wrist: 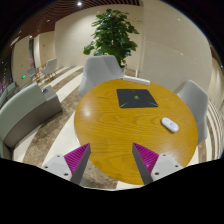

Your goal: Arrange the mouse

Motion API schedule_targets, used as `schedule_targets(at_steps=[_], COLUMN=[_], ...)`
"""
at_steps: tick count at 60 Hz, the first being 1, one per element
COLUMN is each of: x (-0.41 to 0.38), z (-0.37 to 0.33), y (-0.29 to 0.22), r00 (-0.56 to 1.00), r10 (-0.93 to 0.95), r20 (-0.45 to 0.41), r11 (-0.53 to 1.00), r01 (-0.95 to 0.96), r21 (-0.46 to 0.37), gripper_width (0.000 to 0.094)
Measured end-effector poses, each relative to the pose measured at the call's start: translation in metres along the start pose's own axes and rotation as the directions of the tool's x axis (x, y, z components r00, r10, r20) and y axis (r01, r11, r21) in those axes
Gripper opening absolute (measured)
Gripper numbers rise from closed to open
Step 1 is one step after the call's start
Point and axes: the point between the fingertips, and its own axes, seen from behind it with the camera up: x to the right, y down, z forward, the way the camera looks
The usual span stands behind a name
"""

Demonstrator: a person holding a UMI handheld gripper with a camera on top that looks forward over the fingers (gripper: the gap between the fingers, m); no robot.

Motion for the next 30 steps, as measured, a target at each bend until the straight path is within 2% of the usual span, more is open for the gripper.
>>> schedule_targets(at_steps=[8, 30], x=[0.022, 0.165], z=[0.005, 0.008], y=[-0.003, 0.011], r00=[0.999, 0.956], r10=[0.022, 0.156], r20=[-0.041, -0.250], r11=[1.000, 0.987], r01=[-0.022, -0.158], r21=[0.007, 0.010], gripper_width=[0.0870, 0.0869])
